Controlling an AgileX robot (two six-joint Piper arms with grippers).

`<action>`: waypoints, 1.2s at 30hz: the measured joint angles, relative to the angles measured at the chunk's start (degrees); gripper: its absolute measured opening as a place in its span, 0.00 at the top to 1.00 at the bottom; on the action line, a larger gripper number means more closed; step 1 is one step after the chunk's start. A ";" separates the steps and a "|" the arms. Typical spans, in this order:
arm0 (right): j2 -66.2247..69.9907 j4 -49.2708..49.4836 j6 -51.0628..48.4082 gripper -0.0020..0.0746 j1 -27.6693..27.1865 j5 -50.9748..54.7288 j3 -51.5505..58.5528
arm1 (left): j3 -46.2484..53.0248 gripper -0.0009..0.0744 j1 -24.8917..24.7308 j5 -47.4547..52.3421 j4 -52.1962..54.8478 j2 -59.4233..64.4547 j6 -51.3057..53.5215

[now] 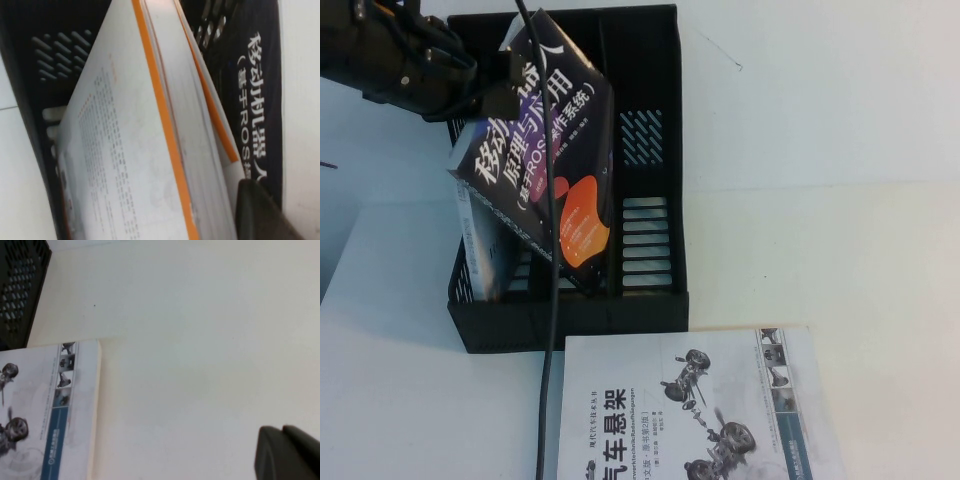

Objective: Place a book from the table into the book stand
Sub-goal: Place the book on the book shelf

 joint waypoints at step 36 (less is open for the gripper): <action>0.00 1.24 0.00 0.97 0.00 0.00 0.00 | -10.55 0.84 -0.09 6.04 9.81 2.16 -7.90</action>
